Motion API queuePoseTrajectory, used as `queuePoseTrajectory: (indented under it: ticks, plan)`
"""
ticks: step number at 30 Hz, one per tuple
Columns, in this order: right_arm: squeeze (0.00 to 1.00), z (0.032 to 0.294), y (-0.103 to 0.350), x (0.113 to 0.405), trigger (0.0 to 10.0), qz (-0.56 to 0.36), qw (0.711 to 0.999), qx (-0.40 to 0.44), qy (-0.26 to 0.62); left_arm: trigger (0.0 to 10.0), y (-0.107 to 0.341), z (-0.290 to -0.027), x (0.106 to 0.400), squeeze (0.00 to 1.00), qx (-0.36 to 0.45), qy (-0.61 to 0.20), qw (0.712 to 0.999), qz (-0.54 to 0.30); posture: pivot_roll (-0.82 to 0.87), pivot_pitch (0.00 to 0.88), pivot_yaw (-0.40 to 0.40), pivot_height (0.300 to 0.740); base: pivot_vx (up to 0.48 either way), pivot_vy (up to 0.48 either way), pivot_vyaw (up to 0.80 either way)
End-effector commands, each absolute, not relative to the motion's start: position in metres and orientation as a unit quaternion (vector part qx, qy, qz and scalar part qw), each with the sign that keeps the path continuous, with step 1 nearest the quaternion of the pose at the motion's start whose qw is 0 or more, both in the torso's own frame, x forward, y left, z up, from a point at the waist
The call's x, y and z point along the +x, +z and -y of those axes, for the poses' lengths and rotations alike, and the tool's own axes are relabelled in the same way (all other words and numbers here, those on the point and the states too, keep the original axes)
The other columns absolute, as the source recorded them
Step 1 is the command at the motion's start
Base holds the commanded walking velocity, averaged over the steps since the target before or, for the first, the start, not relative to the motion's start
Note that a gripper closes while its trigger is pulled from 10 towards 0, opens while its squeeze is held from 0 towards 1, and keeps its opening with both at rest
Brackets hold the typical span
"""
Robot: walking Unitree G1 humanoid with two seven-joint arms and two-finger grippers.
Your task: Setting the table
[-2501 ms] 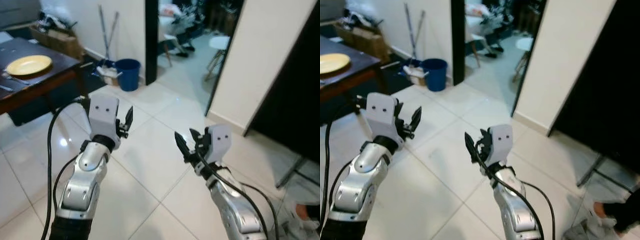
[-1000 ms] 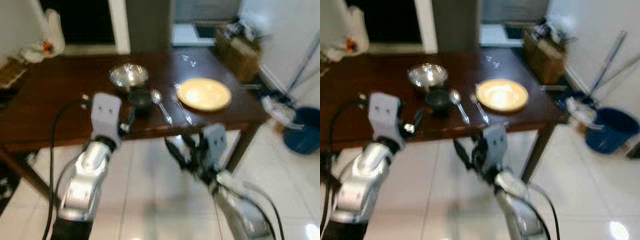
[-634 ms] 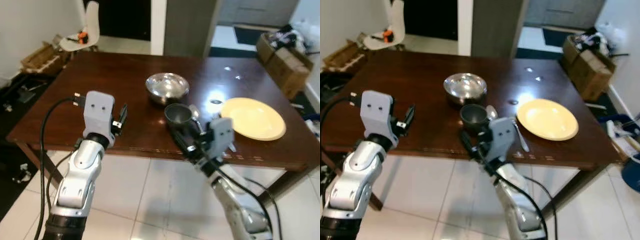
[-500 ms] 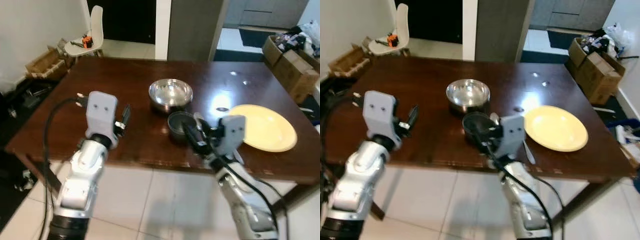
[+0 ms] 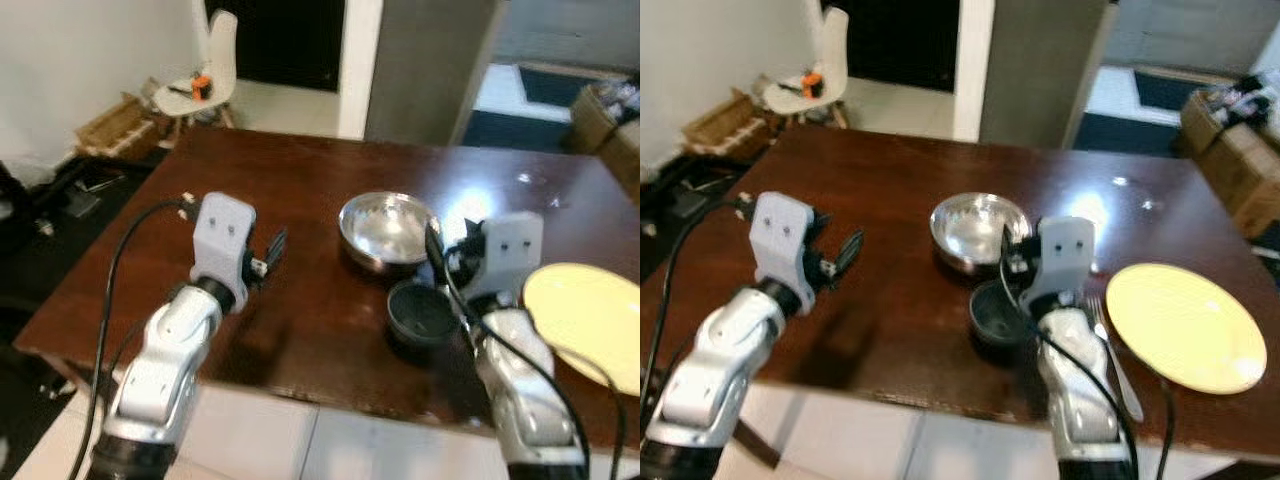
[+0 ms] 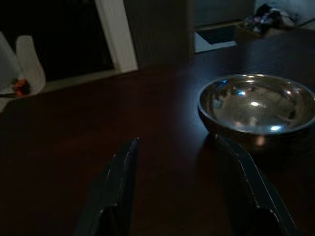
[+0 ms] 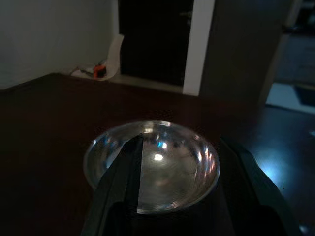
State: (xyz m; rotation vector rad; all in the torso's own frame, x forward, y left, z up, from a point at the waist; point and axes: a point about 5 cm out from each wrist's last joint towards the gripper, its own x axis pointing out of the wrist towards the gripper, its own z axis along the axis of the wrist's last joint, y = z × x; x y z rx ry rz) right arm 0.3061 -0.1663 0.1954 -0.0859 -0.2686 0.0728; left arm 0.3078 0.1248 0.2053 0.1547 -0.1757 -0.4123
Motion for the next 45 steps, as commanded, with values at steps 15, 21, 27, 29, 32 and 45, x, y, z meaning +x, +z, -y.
queuePoseTrajectory:
  ticks: [15,21,27,29,32,45]
  plan:
    - [0.00,0.195,0.166,0.293,10.0,0.047,0.998,-0.019,-0.039,10.0,0.204,-0.115,0.304,0.00,0.100,-0.268,0.955,0.073,-0.03,0.000,0.099,0.740,0.000,0.000,0.00]
    - [0.00,0.211,0.145,0.278,10.0,0.008,0.998,-0.001,-0.060,10.0,0.205,-0.111,0.304,0.00,0.104,-0.283,0.951,0.074,-0.04,0.004,0.113,0.740,0.000,0.000,0.00]
    - [0.00,0.208,0.126,0.273,10.0,-0.038,0.999,-0.034,-0.010,10.0,0.198,-0.108,0.302,0.00,0.116,-0.291,0.948,0.064,-0.04,0.007,0.111,0.740,0.000,0.000,0.00]
    - [0.00,0.210,0.124,0.273,10.0,-0.039,0.998,-0.037,-0.011,10.0,0.198,-0.108,0.302,0.00,0.116,-0.289,0.948,0.063,-0.04,0.008,0.112,0.740,0.000,0.000,0.00]
    - [0.00,0.209,0.128,0.275,10.0,-0.029,0.999,-0.037,0.002,10.0,0.197,-0.108,0.301,0.00,0.115,-0.287,0.949,0.061,-0.04,0.007,0.111,0.740,0.000,0.000,0.00]
    - [0.00,0.176,0.143,0.292,10.0,-0.016,0.991,0.080,0.104,10.0,0.198,-0.108,0.302,0.00,0.116,-0.280,0.951,0.064,-0.02,0.000,0.107,0.740,0.000,0.000,0.00]
